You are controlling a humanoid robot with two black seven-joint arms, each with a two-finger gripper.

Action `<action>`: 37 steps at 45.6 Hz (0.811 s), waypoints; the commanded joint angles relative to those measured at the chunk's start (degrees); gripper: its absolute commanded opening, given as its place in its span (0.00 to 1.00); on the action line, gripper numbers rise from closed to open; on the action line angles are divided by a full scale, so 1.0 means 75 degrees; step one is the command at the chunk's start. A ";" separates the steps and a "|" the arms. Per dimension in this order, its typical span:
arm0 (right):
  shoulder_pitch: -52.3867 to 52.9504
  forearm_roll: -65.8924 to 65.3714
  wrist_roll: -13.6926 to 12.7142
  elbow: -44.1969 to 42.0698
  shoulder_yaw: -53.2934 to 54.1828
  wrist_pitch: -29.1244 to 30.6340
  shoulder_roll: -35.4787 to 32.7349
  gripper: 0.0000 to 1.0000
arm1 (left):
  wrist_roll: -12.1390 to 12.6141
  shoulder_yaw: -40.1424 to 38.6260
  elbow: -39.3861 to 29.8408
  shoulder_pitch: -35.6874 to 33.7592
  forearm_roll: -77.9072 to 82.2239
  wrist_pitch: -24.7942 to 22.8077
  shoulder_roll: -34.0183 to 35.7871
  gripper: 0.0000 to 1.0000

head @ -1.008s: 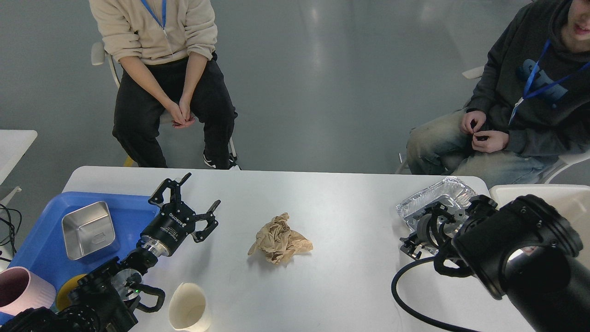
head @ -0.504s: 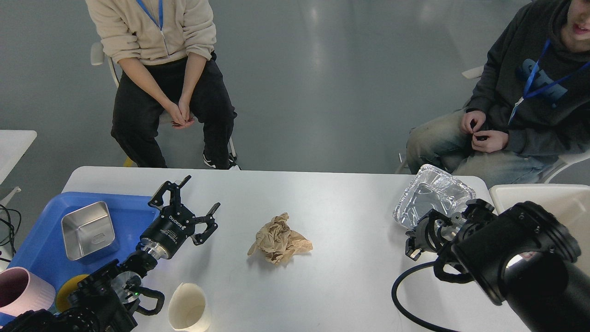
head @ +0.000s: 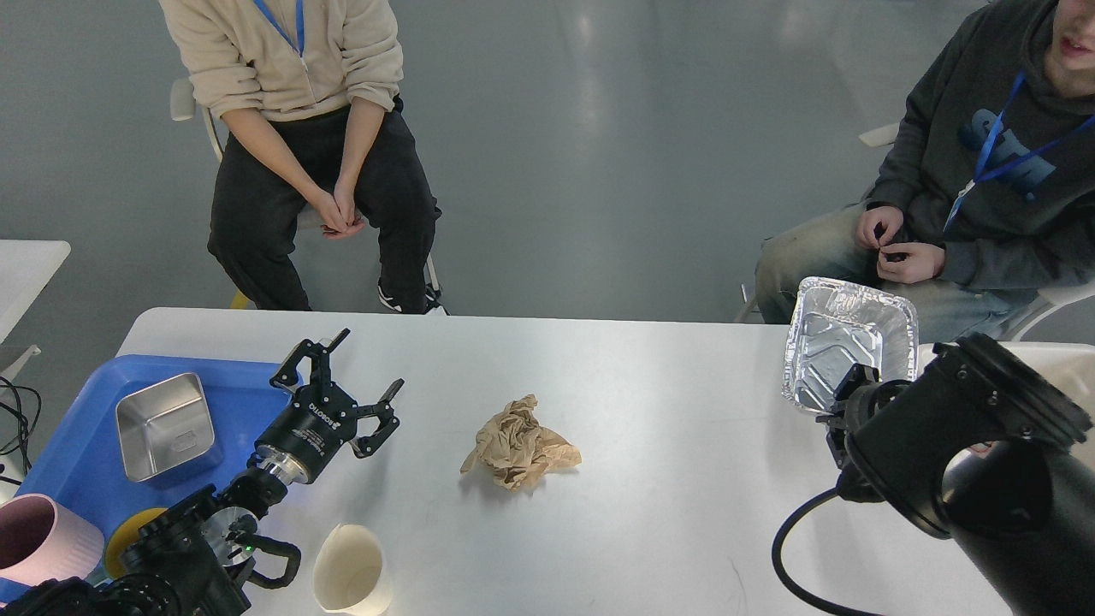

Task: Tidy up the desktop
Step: 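Grasp the foil tray edge with the right gripper and lift it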

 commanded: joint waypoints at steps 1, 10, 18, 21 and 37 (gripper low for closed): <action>0.0047 -0.0226 0.0058 -0.0577 -0.1869 0.2023 0.0007 0.00 | 0.0000 0.0011 -0.0001 -0.0007 0.0000 -0.0034 0.0001 0.98; -0.0350 -0.0203 0.0702 -0.0496 -0.5314 0.2059 -0.0239 0.00 | -0.0011 0.0011 -0.0001 -0.0007 0.0000 -0.0058 -0.0011 0.98; -0.1217 -0.0004 0.1850 0.0406 -0.8280 0.2059 -0.0427 0.00 | -0.0011 -0.0013 -0.0001 -0.0031 0.0000 -0.0070 0.0012 0.98; -0.1476 0.0253 0.2062 0.0699 -0.9112 0.2059 -0.0520 0.00 | -0.0011 -0.0013 -0.0001 -0.0054 -0.0012 -0.0070 0.0094 0.98; -0.1933 0.0805 0.2121 0.2796 -1.0919 0.2059 -0.0778 0.00 | 0.0070 0.0011 -0.0001 -0.0113 -0.0281 -0.0023 0.0657 0.98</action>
